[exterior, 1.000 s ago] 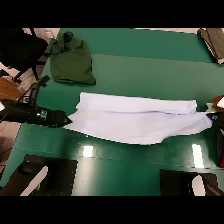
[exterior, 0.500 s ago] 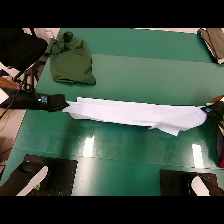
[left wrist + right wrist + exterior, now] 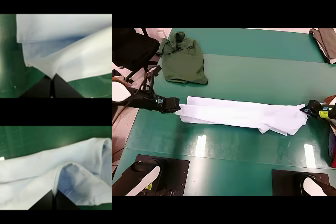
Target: Fold the shirts.
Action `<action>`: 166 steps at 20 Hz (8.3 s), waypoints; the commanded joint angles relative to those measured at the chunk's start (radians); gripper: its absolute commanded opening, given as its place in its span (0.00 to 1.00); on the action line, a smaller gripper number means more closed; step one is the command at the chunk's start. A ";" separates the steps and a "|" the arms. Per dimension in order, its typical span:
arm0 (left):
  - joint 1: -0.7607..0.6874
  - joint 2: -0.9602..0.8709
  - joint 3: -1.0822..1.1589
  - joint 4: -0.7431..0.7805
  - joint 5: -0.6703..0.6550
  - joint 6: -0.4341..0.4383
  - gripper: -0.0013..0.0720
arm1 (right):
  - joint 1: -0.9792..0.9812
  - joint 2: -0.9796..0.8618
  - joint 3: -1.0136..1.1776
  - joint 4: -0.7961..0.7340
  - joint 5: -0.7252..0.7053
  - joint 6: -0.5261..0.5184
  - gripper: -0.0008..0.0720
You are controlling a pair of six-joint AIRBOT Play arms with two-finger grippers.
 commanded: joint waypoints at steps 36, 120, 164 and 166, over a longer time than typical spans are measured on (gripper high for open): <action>0.163 -0.006 -0.080 0.014 0.384 -0.047 0.88 | -0.242 -0.645 0.220 0.236 0.381 -0.404 1.00; -0.127 -0.170 0.398 0.097 -0.009 -0.074 0.05 | 0.652 -1.040 1.026 0.356 0.288 -0.068 0.98; -0.127 -0.170 0.541 0.053 0.105 -0.109 0.05 | -0.890 -0.393 1.160 0.012 0.717 0.612 0.04; -0.127 -0.170 0.563 0.051 0.114 -0.113 0.05 | -0.890 -0.397 1.160 -0.172 0.748 0.571 0.04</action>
